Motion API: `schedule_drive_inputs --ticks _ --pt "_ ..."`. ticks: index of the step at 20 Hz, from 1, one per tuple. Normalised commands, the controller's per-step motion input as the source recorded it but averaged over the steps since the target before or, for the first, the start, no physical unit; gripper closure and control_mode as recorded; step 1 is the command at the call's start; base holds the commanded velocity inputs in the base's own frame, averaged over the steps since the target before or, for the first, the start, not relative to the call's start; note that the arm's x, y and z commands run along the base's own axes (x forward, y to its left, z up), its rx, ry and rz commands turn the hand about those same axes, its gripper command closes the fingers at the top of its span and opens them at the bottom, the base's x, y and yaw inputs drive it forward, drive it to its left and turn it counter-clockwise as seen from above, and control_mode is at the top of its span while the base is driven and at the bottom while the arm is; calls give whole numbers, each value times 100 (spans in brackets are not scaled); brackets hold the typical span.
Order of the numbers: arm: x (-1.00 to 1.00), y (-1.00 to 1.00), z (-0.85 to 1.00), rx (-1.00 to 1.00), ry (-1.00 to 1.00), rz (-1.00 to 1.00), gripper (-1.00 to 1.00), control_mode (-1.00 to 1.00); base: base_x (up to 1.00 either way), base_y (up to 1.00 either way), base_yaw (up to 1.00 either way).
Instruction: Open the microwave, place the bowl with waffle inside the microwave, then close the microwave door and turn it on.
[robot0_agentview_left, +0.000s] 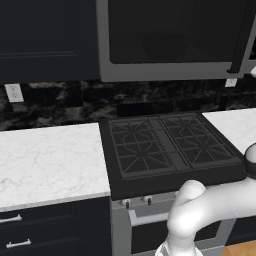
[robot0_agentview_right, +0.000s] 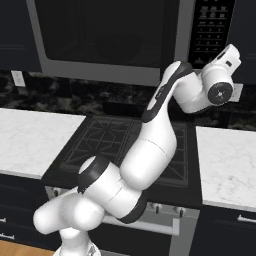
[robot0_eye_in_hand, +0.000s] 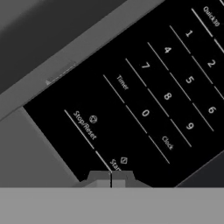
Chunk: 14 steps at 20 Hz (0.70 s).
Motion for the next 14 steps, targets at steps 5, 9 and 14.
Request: schedule_drive_inputs --ticks 5,9,14 --pt "0 0 17 0 -1 0 100 -100 0 0 0" --pt "0 0 -9 0 0 0 100 -100 0 0 0" --pt "14 0 -6 0 0 0 100 -100 0 0 0"
